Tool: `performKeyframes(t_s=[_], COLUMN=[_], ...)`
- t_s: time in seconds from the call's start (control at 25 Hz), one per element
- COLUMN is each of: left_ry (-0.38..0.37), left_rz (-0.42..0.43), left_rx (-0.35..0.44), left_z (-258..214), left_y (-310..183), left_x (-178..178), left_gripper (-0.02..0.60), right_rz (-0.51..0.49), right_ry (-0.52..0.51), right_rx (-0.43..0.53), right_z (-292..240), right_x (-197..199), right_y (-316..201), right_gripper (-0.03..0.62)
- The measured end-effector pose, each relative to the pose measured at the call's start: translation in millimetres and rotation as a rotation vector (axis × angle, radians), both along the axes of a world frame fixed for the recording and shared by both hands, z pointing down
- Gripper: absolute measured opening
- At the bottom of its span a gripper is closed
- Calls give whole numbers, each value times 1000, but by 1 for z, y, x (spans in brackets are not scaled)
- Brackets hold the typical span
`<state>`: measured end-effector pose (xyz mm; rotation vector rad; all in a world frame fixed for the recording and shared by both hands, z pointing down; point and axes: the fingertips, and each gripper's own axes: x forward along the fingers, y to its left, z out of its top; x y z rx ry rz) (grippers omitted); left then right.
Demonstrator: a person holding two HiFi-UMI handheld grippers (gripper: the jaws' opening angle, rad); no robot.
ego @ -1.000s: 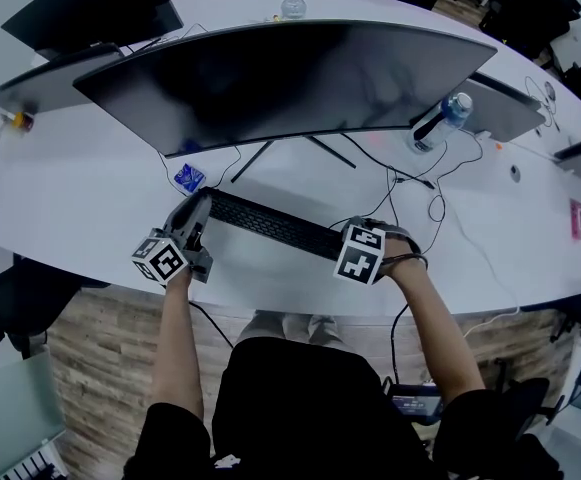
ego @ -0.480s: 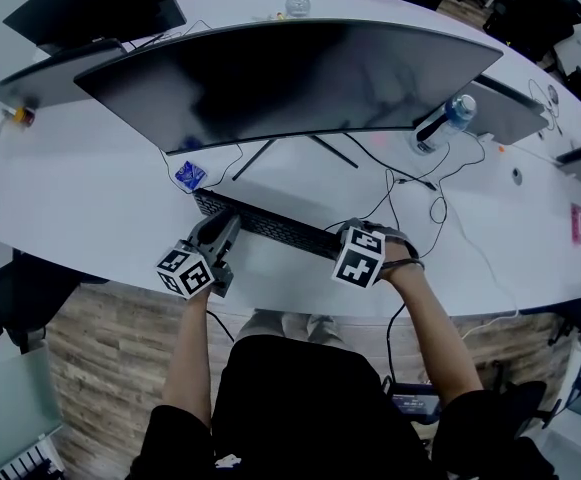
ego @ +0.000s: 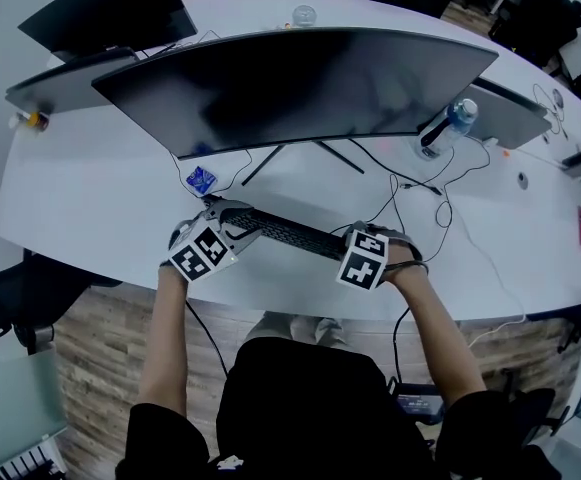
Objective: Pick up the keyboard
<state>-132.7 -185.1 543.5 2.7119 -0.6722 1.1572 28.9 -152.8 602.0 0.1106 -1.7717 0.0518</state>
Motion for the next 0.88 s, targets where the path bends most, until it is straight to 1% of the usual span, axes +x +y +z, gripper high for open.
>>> performKeyframes(t_s=[0.08, 0.16, 0.2, 0.36, 0.44, 0.56, 0.68, 0.76, 0.88], left_ry=[-103, -169, -191, -294, -341, -410, -455, -472, -505], left_rz=[121, 199, 229, 335, 385, 458, 516, 543, 559], left_rx=[-19, -51, -70, -145, -164, -172, -192, -202, -200], left_z=[6, 11, 14, 34, 42, 52, 61, 65, 72], left_y=[2, 2, 2, 2, 4, 4, 5, 8, 9], left_x=[8, 11, 12, 9, 6, 5, 6, 6, 5], left_gripper=[194, 220, 230, 230, 231, 232, 232, 232, 229], right_rz=[-1, -1, 0, 6, 11, 16, 25, 31, 39], right_ry=[6, 11, 12, 11, 11, 13, 17, 17, 13], right_rx=[12, 19, 21, 29, 26, 22, 16, 7, -9], right_z=[0, 0, 0, 0, 0, 0, 0, 0, 0], right_x=[0, 0, 0, 0, -1, -2, -1, -1, -2], right_y=[0, 1, 1, 1, 1, 1, 1, 1, 1], right_gripper=[123, 123, 123, 123, 123, 123, 123, 123, 123])
